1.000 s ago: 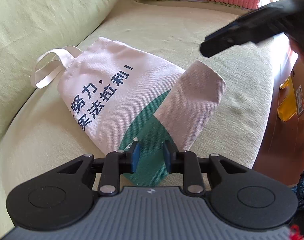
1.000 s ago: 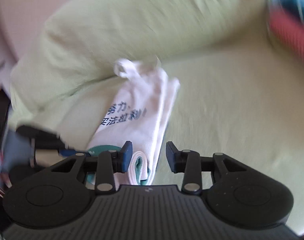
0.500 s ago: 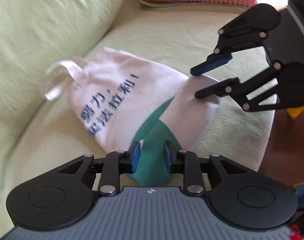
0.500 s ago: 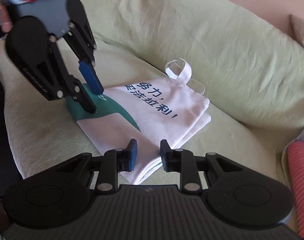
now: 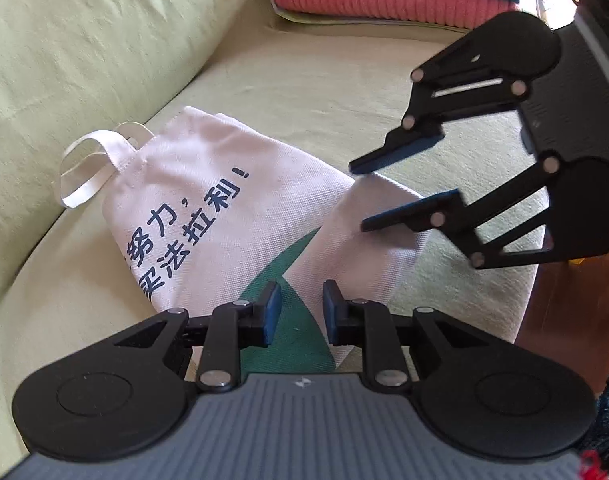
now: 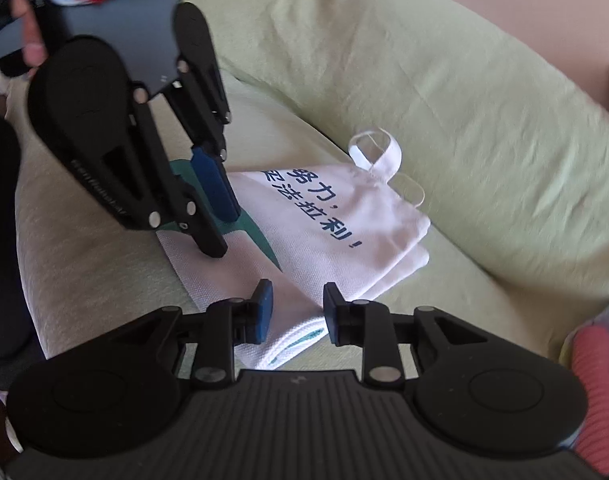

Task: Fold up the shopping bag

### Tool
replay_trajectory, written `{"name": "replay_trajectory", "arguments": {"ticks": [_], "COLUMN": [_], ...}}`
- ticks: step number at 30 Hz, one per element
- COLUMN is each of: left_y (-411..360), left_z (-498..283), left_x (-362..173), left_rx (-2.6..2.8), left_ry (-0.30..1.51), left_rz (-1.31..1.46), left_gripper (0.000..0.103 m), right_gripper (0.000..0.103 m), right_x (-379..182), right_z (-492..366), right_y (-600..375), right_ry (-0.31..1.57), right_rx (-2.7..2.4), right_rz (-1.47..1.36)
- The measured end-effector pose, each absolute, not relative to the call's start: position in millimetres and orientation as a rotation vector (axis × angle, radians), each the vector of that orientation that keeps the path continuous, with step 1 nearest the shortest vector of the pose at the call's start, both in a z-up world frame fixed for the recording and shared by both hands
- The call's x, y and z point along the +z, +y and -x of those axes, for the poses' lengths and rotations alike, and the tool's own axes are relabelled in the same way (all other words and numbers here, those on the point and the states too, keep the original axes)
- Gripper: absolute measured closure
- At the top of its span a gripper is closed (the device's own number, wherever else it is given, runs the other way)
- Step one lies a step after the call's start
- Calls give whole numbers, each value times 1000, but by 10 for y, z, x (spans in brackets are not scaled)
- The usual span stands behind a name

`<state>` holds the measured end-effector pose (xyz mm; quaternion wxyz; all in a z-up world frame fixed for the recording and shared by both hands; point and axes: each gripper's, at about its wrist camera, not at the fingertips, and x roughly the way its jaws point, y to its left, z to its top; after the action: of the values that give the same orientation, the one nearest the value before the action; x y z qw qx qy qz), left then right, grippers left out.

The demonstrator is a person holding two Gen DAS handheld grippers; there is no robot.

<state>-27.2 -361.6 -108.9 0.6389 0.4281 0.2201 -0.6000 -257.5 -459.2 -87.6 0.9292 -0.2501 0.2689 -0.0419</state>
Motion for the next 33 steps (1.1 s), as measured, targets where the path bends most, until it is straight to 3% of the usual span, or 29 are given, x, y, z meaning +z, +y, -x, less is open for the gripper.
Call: {"name": "replay_trajectory", "arguments": {"ticks": [1, 3, 11, 13, 18, 25, 30, 33], "left_y": [-3615, -3620, -3652, -3657, -3615, -2986, -2663, -2643], "left_z": [257, 249, 171, 146, 78, 87, 109, 135], "left_x": [-1088, -1107, -1130, -1125, -1108, -983, -1126, -1203], "left_rx": [-1371, -1374, -1399, -1404, -1428, -1451, -1414, -1405], "left_ry": [507, 509, 531, 545, 563, 256, 60, -47], "left_rz": [-970, -964, -948, -938, -890, -1126, -1269, -1292], "left_gripper": [77, 77, 77, 77, 77, 67, 65, 58], "right_gripper": [62, 57, 57, 62, 61, 60, 60, 60], "right_x": [-874, -913, -1328, -1348, -1252, -1034, -987, -971], "right_z": [2667, 2800, 2945, 2881, 2761, 2588, 2525, 2539], "right_y": [-4548, -4481, -4410, -4448, -4557, -4700, -4773, -4776], "right_ry": [531, 519, 489, 478, 526, 625, 642, 650], "right_rx": [-63, -19, 76, 114, 169, 255, 286, 296], "right_rz": [564, 660, 1131, 1138, 1026, 921, 864, 850]}}
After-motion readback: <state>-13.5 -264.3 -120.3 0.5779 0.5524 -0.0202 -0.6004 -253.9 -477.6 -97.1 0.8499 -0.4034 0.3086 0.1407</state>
